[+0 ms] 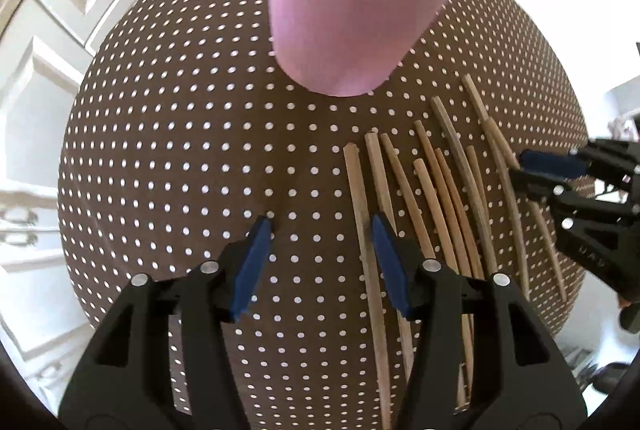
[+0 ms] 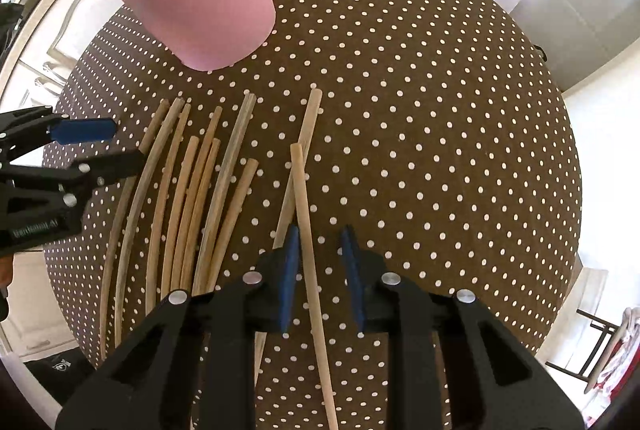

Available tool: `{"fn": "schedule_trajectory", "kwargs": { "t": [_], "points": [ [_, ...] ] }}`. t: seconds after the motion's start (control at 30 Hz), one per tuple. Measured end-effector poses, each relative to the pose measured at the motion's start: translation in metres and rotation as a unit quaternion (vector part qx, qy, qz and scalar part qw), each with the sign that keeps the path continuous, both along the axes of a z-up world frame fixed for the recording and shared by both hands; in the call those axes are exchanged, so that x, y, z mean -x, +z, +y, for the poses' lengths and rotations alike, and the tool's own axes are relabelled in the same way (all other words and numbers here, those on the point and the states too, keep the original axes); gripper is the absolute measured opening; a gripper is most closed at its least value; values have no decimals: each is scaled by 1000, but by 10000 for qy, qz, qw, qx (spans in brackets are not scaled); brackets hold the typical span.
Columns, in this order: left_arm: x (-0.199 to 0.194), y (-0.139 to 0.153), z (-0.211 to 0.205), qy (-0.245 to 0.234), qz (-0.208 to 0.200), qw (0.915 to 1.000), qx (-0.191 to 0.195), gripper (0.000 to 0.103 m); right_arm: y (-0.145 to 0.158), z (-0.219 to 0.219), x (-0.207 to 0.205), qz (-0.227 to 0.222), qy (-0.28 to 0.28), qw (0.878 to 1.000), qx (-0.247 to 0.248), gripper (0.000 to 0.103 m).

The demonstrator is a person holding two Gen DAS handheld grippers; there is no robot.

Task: Organize utensils
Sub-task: 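Close the left gripper on one wooden stick while the right gripper grasps another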

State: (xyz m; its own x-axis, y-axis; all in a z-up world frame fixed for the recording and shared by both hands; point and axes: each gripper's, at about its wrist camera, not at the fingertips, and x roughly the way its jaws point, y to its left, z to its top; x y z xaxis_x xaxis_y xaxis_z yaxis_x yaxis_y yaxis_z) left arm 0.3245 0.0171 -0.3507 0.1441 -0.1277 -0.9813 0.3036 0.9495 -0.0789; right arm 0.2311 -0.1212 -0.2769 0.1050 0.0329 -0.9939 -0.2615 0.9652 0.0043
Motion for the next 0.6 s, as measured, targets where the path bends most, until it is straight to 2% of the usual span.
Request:
{"fn": "schedule_trajectory", "kwargs": {
  "t": [0.07, 0.17, 0.23, 0.27, 0.33, 0.37, 0.5, 0.6],
  "points": [
    [-1, -2, -11, -141, -30, 9996, -254, 53, -4, 6, -8, 4, 6, 10000, 31, 18],
    [-5, -5, -20, -159, -47, 9993, -322, 51, -7, 4, -12, 44, -86, 10000, -14, 5],
    [-9, -4, -20, -74, -54, 9995, -294, 40, -6, -4, -17, 111, -229, 9995, -177, 5],
    [-8, -4, -20, -34, -62, 9996, -260, 31, -5, -7, -19, 108, -291, 9993, -219, 5],
    [-15, -4, -13, 113, -49, 9998, -148, 21, -5, -17, -25, 74, -350, 9990, -253, 5],
    [-16, -4, -11, 147, -40, 9998, -91, 13, -2, -19, -27, 53, -399, 9987, -304, 5],
    [-21, -3, 2, 323, 58, 9989, 323, 6, 15, -29, -33, -96, -491, 9977, -447, 5],
    [-15, 5, 13, 481, -24, 9967, 660, 5, 42, -37, -34, -246, -527, 9970, -520, 5]
  ]
}}
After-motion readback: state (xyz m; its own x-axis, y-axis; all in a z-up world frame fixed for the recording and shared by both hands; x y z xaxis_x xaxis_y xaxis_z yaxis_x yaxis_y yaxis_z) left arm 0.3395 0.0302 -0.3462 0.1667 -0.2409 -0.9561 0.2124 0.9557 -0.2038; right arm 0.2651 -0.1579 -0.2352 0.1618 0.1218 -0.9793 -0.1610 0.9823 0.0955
